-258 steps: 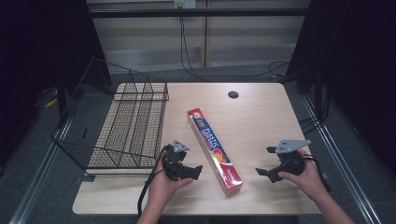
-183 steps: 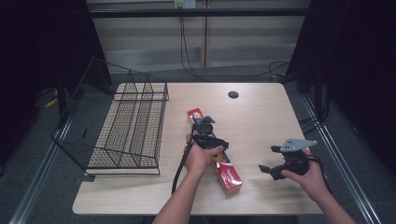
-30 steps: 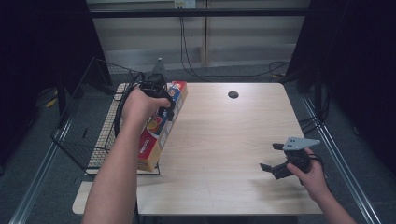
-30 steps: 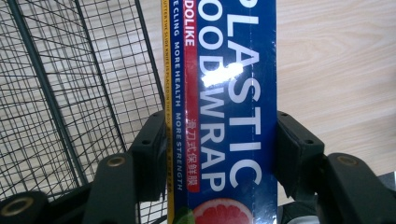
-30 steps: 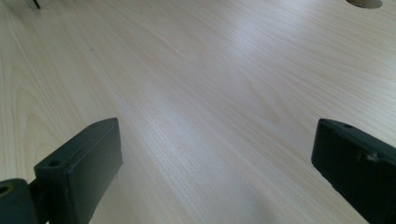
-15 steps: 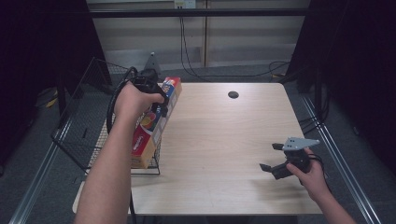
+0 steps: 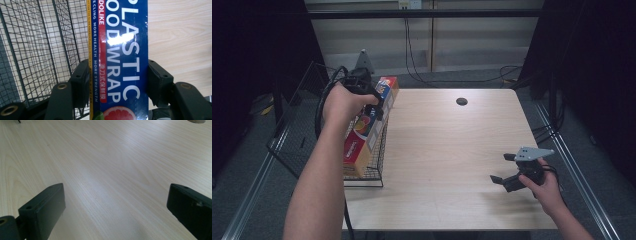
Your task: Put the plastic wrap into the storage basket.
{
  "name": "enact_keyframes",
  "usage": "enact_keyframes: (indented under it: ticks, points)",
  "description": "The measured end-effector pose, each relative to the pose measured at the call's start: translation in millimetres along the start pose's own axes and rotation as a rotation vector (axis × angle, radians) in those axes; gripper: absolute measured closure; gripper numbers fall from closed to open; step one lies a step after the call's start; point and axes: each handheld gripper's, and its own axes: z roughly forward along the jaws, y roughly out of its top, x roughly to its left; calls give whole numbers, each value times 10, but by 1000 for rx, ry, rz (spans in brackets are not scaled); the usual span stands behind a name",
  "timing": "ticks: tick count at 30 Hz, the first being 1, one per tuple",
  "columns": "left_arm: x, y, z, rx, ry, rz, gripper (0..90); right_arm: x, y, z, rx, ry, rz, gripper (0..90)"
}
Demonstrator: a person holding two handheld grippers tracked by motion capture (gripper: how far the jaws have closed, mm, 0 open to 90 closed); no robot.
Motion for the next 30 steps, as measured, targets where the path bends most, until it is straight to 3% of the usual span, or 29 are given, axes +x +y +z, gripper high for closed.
enact_keyframes:
  ticks: [30]
  points:
    - [358, -47, -244, -24, 13, -52, 444, -6, -7, -2, -1, -14, -4, 17]
